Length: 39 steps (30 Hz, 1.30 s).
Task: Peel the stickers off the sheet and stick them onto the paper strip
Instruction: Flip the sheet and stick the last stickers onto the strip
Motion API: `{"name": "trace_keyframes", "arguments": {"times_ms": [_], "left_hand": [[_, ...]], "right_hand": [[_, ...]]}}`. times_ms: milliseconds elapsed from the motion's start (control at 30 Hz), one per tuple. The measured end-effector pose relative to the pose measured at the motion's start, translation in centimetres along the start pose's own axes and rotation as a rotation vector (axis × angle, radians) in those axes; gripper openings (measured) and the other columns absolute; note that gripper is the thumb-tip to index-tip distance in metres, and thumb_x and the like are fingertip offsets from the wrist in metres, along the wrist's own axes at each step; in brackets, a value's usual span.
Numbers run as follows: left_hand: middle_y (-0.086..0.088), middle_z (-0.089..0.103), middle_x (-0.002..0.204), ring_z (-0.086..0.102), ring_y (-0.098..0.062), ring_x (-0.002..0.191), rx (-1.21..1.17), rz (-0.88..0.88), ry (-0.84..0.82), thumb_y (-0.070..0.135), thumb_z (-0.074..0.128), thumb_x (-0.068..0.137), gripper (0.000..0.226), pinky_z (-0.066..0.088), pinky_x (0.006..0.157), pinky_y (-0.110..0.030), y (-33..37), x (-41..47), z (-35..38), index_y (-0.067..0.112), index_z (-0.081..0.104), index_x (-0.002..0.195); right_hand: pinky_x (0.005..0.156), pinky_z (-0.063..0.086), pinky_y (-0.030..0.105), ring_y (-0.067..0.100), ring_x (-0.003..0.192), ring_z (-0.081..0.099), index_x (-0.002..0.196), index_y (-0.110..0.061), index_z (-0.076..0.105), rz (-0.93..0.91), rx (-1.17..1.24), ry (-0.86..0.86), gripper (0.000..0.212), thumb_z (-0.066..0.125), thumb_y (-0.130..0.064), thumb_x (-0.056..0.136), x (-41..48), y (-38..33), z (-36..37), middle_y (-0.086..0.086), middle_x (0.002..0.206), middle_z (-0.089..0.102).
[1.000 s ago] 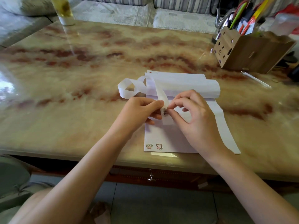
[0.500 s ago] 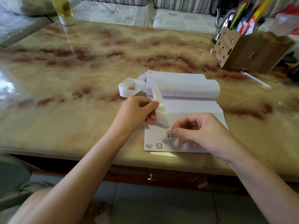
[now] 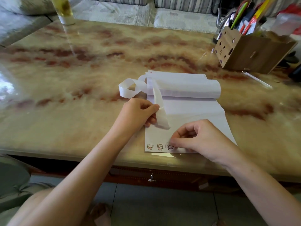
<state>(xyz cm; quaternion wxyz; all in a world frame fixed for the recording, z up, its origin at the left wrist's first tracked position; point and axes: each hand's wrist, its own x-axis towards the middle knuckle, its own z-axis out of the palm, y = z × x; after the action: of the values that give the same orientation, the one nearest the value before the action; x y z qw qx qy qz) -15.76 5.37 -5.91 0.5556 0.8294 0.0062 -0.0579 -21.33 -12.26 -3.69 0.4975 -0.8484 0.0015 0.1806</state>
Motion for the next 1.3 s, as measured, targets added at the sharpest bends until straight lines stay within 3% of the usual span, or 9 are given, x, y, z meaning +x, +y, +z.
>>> {"name": "trace_keyframes", "arguments": {"times_ms": [67,133,233,367,567,767,900,1033,1300], "left_hand": [[-0.003,0.072,0.066,0.068,-0.028,0.07,0.013,0.001,0.001,0.024,0.058,0.093,0.026,0.057,0.07,-0.034,0.1,0.0,0.0,0.009,0.073,0.076],[-0.003,0.073,0.067,0.069,-0.033,0.077,0.024,0.002,-0.001,0.025,0.058,0.093,0.027,0.057,0.074,-0.041,0.1,-0.1,0.0,0.008,0.073,0.078],[-0.004,0.073,0.068,0.069,-0.034,0.08,0.016,-0.002,0.0,0.024,0.058,0.093,0.026,0.057,0.076,-0.04,0.2,-0.1,0.0,0.008,0.072,0.077],[-0.003,0.073,0.067,0.069,-0.032,0.077,0.028,-0.001,-0.003,0.024,0.058,0.093,0.026,0.057,0.075,-0.037,0.2,-0.2,0.0,0.009,0.073,0.078],[-0.003,0.073,0.067,0.069,-0.033,0.076,0.052,0.002,-0.004,0.025,0.058,0.093,0.027,0.056,0.078,-0.048,0.2,-0.3,-0.1,0.008,0.073,0.077],[-0.001,0.072,0.063,0.062,-0.017,0.06,0.069,-0.011,-0.004,0.026,0.058,0.093,0.027,0.056,0.077,-0.046,0.3,-0.3,-0.1,0.009,0.073,0.078],[-0.004,0.073,0.068,0.069,-0.031,0.074,0.062,-0.007,-0.006,0.026,0.058,0.093,0.027,0.057,0.079,-0.047,0.4,-0.3,-0.1,0.008,0.073,0.078],[-0.003,0.073,0.067,0.069,-0.032,0.075,0.077,-0.006,-0.003,0.027,0.058,0.093,0.027,0.057,0.076,-0.053,0.4,-0.4,-0.1,0.01,0.073,0.078],[-0.004,0.073,0.069,0.069,-0.033,0.079,0.074,-0.023,0.001,0.026,0.058,0.092,0.026,0.056,0.075,-0.056,0.6,-0.5,-0.1,0.01,0.073,0.078]], "right_hand": [[0.065,0.047,0.028,0.008,0.064,0.061,0.071,-0.015,0.076,-0.01,-0.017,0.005,0.007,0.079,-0.021,0.072,-0.1,-0.1,0.1,0.001,0.072,0.073],[0.066,0.049,0.032,0.013,0.067,0.064,0.071,-0.016,0.076,-0.011,-0.043,0.023,0.006,0.079,-0.021,0.074,-0.1,0.0,0.2,0.001,0.074,0.073],[0.069,0.052,0.033,0.017,0.076,0.066,0.072,-0.017,0.076,-0.017,-0.082,0.044,0.006,0.078,-0.022,0.075,-0.2,0.0,0.3,0.0,0.075,0.073],[0.064,0.05,0.025,0.009,0.071,0.064,0.072,-0.017,0.075,-0.031,-0.118,0.064,0.007,0.077,-0.022,0.076,-0.2,0.1,0.5,-0.004,0.074,0.072],[0.061,0.049,0.024,0.005,0.065,0.062,0.071,-0.019,0.072,-0.046,-0.142,0.093,0.007,0.077,-0.021,0.076,-0.3,0.4,0.7,-0.006,0.072,0.071],[0.059,0.048,0.019,-0.001,0.064,0.061,0.072,-0.02,0.072,-0.045,-0.168,0.106,0.007,0.076,-0.022,0.077,-0.3,0.3,0.9,-0.01,0.07,0.07],[0.064,0.053,0.027,0.005,0.067,0.063,0.072,-0.021,0.071,-0.048,-0.193,0.123,0.007,0.076,-0.023,0.077,-0.4,0.3,1.1,-0.008,0.07,0.07],[0.066,0.053,0.03,0.008,0.069,0.063,0.072,-0.023,0.069,-0.058,-0.22,0.143,0.008,0.075,-0.025,0.077,-0.5,0.3,1.3,-0.009,0.071,0.069],[0.059,0.048,0.018,0.005,0.068,0.061,0.076,-0.025,0.068,-0.082,-0.283,0.148,0.007,0.074,-0.027,0.079,-0.6,0.5,1.4,-0.01,0.073,0.068]]}}
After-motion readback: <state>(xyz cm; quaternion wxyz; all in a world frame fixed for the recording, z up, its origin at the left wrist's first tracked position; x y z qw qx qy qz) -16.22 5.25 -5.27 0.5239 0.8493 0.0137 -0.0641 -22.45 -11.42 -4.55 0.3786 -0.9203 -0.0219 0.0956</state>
